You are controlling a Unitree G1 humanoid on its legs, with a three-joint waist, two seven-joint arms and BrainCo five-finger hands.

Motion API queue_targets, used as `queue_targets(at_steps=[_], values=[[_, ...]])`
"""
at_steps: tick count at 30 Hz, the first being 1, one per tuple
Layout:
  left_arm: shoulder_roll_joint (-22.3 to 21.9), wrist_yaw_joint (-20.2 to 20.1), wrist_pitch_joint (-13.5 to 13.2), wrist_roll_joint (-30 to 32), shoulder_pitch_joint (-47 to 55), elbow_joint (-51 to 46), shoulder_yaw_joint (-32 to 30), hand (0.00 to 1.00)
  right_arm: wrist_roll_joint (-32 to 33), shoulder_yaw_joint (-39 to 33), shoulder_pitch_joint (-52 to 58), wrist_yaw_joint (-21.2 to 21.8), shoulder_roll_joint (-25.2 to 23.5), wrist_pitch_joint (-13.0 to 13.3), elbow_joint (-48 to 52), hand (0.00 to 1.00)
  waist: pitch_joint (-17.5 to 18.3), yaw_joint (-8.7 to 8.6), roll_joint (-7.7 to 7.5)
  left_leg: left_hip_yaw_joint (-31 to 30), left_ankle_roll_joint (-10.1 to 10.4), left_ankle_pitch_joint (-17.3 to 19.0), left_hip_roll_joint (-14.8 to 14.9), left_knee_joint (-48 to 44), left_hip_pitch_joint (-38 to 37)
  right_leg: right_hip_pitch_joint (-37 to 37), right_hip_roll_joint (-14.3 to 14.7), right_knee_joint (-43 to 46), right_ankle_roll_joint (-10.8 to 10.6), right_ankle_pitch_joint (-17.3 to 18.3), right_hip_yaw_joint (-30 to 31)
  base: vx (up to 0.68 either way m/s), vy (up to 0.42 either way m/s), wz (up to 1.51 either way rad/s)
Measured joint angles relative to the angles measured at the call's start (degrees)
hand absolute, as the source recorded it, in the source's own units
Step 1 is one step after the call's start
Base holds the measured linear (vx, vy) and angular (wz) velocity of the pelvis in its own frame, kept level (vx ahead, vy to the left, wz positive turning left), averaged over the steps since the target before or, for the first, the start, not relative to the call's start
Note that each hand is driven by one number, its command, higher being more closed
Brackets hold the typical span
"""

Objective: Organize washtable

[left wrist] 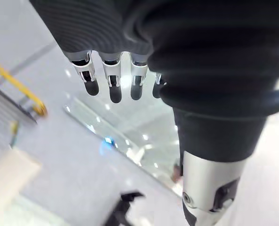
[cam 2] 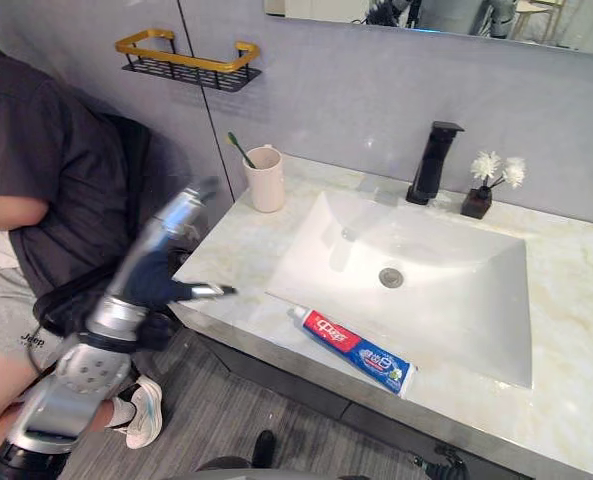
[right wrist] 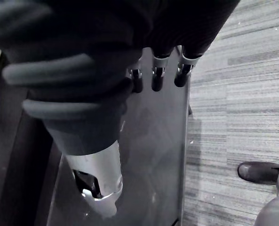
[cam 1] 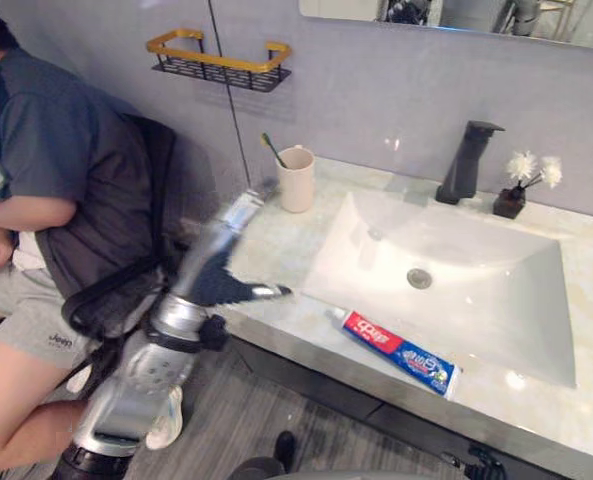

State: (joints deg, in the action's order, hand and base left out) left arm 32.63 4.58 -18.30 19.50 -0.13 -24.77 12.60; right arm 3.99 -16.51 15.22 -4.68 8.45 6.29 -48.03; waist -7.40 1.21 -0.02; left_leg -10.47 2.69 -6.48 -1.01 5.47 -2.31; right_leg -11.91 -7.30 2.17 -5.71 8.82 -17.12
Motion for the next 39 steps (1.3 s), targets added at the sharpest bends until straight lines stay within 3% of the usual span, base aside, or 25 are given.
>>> queue_targets(at_steps=[4,7,14,25,31,37,38,39], values=[[0.1,-3.8,0.3,1.8,-5.5,9.1,7.8,0.00,0.0,2.2,-0.3,1.3,0.1,0.1,0.0,0.00,0.2,-0.59,-0.45,0.8,0.1,-0.1,0.8,0.0,-0.1,0.3,0.6,0.1,0.2,-0.1,0.8,-0.02,-0.043,-0.12],[0.1,-5.7,0.4,3.9,-6.5,12.1,9.3,0.00,0.0,4.0,-0.9,1.8,0.1,0.1,0.0,0.00,0.1,-0.97,-0.85,1.7,0.1,0.0,1.0,0.0,0.0,0.9,1.0,-0.1,0.7,-0.4,1.8,-0.02,-0.023,-0.18],[0.1,-6.1,2.3,8.5,-10.0,22.3,11.6,0.00,-0.1,5.9,-2.4,2.4,0.2,0.1,0.0,0.00,0.0,-2.84,-1.16,2.7,0.1,0.0,1.2,0.0,-0.2,1.2,1.0,-0.5,0.9,-0.7,2.9,-0.03,-0.008,-0.08],[-0.5,-7.1,2.3,12.8,-14.0,26.8,17.3,0.00,-0.1,7.0,-3.7,2.3,0.5,0.1,0.0,0.00,-0.3,-3.95,-1.59,3.5,0.1,0.0,1.1,0.0,0.3,1.2,0.9,-2.5,0.5,-1.9,3.4,-0.01,-0.006,-0.03],[-1.4,-7.1,2.3,12.9,-15.7,27.7,18.9,0.00,-0.1,7.5,-5.7,2.3,1.0,0.2,0.0,0.00,-0.9,-5.50,-0.73,4.8,0.1,0.0,1.1,0.0,0.2,1.3,0.9,-3.6,0.3,-3.0,4.7,-0.03,-0.007,-0.10],[-3.4,-7.1,2.3,14.9,-16.9,27.7,21.2,0.00,-0.1,7.5,-5.9,2.3,1.0,0.2,0.0,0.00,-0.9,-5.64,-0.64,4.9,0.1,0.0,1.1,0.0,0.1,1.3,0.8,-3.6,0.3,-3.0,4.8,-0.02,-0.007,-0.01],[-3.8,-7.1,2.3,14.9,-17.0,27.8,21.5,1.00,-0.1,7.6,-5.9,2.3,1.0,0.2,0.0,0.00,-0.9,-5.74,-0.64,4.9,0.1,0.0,1.1,0.0,0.1,1.3,0.8,-3.6,0.3,-3.0,4.8,0.00,0.000,0.00],[-4.2,-7.1,2.3,14.9,-17.1,28.0,21.8,1.00,-0.1,7.6,-5.9,2.3,1.0,0.2,0.0,0.00,-0.9,-5.85,-0.63,4.9,0.1,0.0,1.1,0.0,0.1,1.3,0.8,-3.6,0.3,-3.0,4.8,0.00,0.000,0.00]])
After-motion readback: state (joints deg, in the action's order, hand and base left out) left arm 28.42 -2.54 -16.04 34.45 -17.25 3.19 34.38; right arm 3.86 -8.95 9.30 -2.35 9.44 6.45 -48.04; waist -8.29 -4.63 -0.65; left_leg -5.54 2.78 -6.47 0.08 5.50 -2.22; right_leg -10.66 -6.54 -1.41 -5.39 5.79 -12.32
